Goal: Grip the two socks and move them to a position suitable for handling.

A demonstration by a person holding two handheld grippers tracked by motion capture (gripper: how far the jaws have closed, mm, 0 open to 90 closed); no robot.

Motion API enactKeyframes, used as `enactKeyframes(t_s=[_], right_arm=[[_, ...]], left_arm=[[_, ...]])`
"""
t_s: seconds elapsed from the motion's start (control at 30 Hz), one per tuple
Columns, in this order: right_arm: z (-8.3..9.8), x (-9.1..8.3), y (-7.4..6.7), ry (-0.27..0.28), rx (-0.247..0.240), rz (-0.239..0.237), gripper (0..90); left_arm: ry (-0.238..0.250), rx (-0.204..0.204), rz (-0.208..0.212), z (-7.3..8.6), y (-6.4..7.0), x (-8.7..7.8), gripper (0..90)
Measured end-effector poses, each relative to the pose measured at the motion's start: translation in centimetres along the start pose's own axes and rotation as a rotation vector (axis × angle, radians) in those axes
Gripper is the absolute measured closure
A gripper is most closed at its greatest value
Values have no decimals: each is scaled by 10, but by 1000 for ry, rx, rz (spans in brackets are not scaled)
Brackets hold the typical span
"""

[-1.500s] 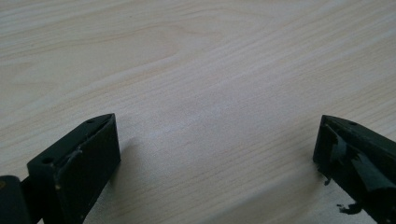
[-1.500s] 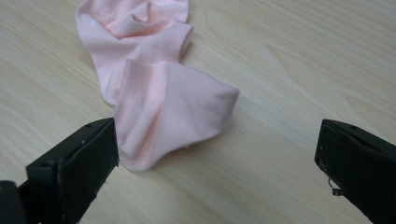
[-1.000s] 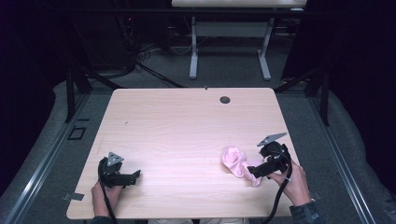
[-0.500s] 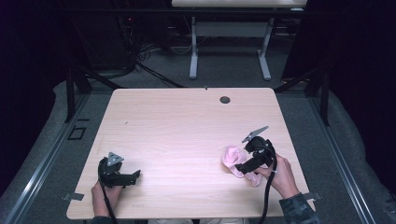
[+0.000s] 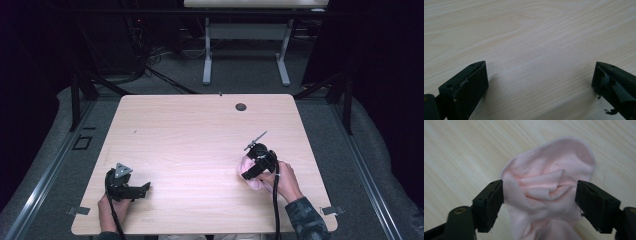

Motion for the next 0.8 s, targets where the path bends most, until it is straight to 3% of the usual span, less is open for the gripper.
enactKeyframes(t_s=[0.13,0.27,0.37,0.4,0.43,0.47,0.57,0.8], right_arm=[[0,11,3,-45,18,34,364],[1,15,3,-47,16,40,408],[-1,15,0,-39,8,46,567],[-1,15,0,-39,8,46,567],[-1,14,0,-47,-4,49,642],[-1,14,0,-47,-4,49,642],[-1,14,1,-37,-6,48,751],[-1,3,-5,5,-13,44,779]], left_arm=[[-1,1,0,0,0,0,6],[0,-1,0,0,0,0,5],[0,-1,0,0,0,0,5],[1,-1,0,0,0,0,5],[0,-1,0,0,0,0,5],[0,-1,0,0,0,0,5],[0,0,0,0,0,0,5],[1,-1,-1,0,0,0,6]])
Point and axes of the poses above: each handheld gripper's, and its own axes: x roughly forward along the jaws, z roughly out of its underside, y roughly to its right, the point moved 4 cm from there along x, roughly forward along the jaws
